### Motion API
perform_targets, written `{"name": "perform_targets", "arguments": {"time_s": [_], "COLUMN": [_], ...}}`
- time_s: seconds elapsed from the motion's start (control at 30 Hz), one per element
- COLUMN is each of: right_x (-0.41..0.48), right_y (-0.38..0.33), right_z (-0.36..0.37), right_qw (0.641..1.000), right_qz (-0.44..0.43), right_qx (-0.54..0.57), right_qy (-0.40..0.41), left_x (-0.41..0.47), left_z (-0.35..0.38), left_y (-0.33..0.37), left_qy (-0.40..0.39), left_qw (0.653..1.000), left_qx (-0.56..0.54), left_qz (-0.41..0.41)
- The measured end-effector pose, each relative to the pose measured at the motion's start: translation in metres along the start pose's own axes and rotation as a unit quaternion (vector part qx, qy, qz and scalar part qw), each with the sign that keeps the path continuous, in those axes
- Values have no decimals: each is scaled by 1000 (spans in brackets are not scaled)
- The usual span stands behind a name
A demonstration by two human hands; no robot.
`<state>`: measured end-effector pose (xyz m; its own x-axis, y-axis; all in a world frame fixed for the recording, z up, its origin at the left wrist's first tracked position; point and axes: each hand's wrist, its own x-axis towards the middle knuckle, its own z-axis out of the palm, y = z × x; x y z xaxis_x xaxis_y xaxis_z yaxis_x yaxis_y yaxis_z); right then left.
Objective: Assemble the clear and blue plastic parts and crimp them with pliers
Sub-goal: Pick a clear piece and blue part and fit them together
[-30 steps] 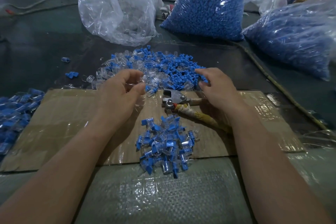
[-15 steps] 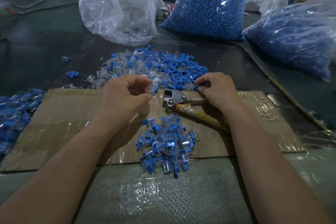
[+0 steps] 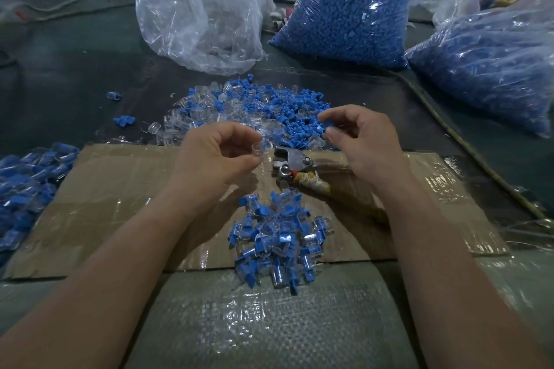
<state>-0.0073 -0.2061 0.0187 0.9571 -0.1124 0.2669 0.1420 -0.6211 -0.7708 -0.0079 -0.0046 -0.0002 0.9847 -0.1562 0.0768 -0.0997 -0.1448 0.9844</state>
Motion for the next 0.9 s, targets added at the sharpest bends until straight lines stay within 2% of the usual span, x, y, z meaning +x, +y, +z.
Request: {"name": "perform_targets", "arguments": {"time_s": [0.13, 0.63, 0.73, 0.9], "right_x": [-11, -19, -20, -22], "right_y": [-16, -25, -27, -29], "right_z": [12, 25, 28, 32], "right_qw": [998, 987, 988, 986], "right_qz": [-16, -35, -46, -43], "right_qx": [54, 125, 121, 141], "right_qy": [-40, -91, -88, -73], "left_x": [0, 1, 2, 2], "left_z": [1, 4, 4, 6], "left_y": [0, -2, -3, -7], "left_qy": [-13, 6, 19, 37], "left_qw": [1000, 999, 998, 980], "left_qx": [0, 12, 55, 161], "left_qz": [4, 29, 37, 107]}}
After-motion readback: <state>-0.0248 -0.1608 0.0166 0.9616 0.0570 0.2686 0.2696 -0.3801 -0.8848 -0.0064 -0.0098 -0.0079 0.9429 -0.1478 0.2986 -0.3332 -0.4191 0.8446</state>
